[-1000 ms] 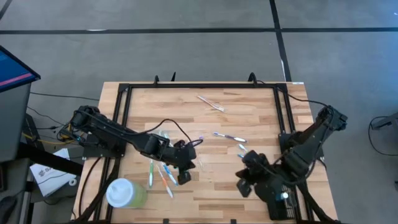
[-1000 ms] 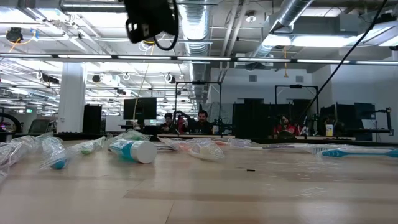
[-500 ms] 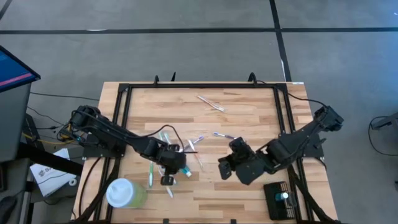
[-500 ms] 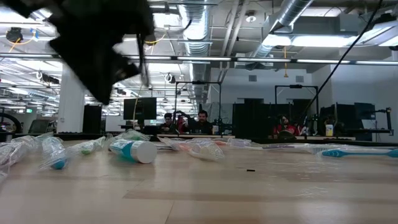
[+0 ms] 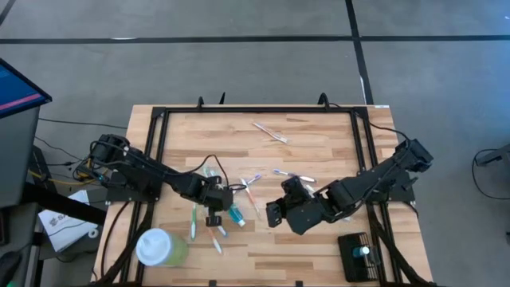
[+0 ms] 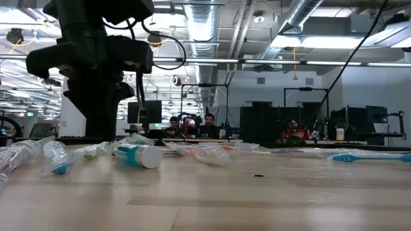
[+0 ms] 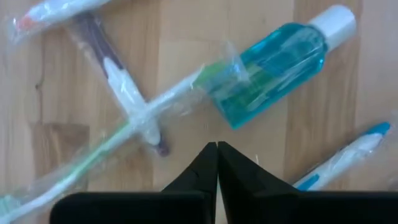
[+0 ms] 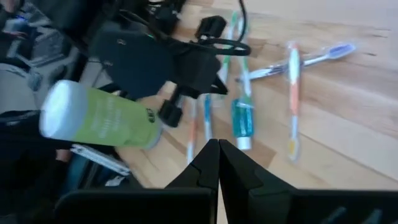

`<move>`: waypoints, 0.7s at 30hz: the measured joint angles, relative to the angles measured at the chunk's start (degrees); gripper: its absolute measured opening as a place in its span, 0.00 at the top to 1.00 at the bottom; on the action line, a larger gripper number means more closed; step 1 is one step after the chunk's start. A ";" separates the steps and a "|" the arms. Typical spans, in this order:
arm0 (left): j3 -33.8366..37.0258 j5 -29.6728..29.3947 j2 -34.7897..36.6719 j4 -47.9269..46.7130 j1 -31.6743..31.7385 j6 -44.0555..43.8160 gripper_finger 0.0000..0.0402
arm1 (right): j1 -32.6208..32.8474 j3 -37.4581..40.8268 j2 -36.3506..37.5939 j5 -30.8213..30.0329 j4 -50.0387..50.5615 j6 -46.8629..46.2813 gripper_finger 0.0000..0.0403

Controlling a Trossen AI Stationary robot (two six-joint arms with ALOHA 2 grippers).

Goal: Pick & Place toothbrushing station
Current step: Put the blue mouthwash bottle into the black organizer

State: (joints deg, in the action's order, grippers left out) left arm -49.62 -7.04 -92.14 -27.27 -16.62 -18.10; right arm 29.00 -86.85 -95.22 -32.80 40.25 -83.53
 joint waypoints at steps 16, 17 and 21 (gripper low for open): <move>0.87 0.91 -0.04 5.92 1.32 2.47 1.00 | -0.29 -0.09 0.15 -0.07 -0.48 -0.02 1.00; 0.87 0.88 -0.04 5.88 1.60 2.28 1.00 | -0.29 -0.09 0.15 -0.08 -0.48 -0.02 1.00; 0.87 0.40 -0.26 5.95 2.54 1.55 1.00 | -0.29 -0.09 0.15 -0.11 -0.48 -0.02 1.00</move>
State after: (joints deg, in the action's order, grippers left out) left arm -48.75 -6.64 -92.40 -21.32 -14.09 -16.56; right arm 28.71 -86.94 -95.07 -32.91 39.77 -83.55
